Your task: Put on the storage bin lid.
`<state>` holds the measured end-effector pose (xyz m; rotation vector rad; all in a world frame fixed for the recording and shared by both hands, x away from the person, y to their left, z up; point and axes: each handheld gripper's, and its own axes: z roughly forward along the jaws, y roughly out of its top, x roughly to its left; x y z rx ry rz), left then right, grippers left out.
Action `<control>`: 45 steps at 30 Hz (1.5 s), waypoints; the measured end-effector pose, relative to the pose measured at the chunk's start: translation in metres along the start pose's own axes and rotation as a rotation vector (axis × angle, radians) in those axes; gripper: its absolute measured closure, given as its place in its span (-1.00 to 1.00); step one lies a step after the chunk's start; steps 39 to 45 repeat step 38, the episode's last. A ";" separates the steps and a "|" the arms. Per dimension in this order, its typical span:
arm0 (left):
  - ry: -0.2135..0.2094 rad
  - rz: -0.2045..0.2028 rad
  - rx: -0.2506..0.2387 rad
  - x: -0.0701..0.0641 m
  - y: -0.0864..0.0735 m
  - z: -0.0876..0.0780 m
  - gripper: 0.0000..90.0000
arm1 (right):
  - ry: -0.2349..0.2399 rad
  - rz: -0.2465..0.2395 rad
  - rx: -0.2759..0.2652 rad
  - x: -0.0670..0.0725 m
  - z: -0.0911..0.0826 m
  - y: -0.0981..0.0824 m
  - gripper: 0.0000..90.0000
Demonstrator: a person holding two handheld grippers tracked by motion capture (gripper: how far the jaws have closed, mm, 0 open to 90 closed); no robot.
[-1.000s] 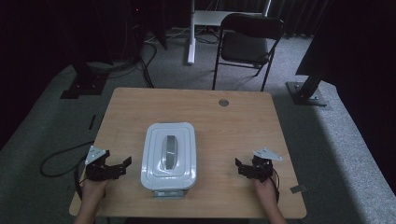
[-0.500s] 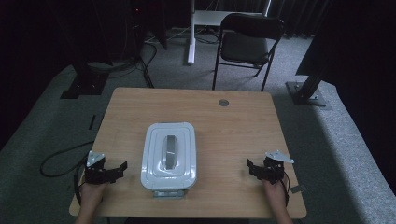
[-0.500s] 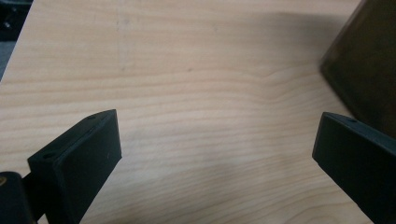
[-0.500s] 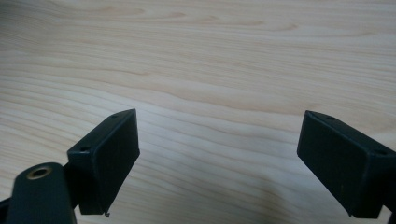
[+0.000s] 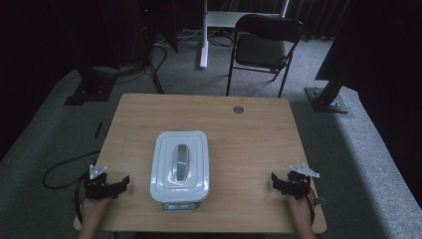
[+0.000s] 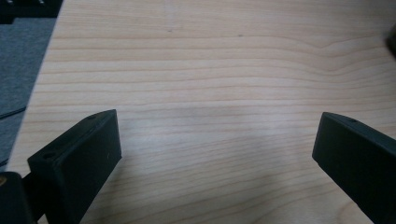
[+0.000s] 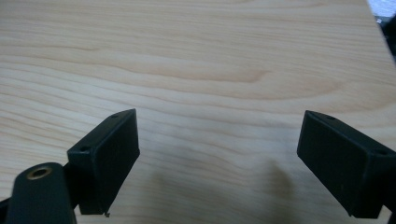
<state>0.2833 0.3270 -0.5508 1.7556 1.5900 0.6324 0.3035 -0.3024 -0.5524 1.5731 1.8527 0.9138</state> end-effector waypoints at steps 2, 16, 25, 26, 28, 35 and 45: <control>0.003 -0.002 0.005 0.001 0.000 0.001 -0.95 | -0.008 0.003 0.002 -0.001 0.000 0.000 -0.73; 0.085 0.054 0.082 -0.006 0.002 0.009 -0.95 | -0.113 0.086 0.071 -0.022 0.000 -0.008 -0.73; 0.172 -0.033 0.076 -0.005 0.003 0.010 -0.95 | -0.137 0.107 0.070 -0.023 -0.002 -0.010 -0.73; 0.172 -0.033 0.076 -0.005 0.003 0.010 -0.95 | -0.137 0.107 0.070 -0.023 -0.002 -0.010 -0.73; 0.173 -0.033 0.076 -0.005 0.003 0.010 -0.95 | -0.139 0.110 0.070 -0.023 -0.002 -0.010 -0.73; 0.172 -0.033 0.076 -0.005 0.004 0.011 -0.95 | -0.139 0.111 0.070 -0.023 -0.002 -0.010 -0.73; 0.170 -0.030 0.076 -0.004 0.004 0.011 -0.95 | -0.139 0.110 0.070 -0.023 -0.002 -0.010 -0.73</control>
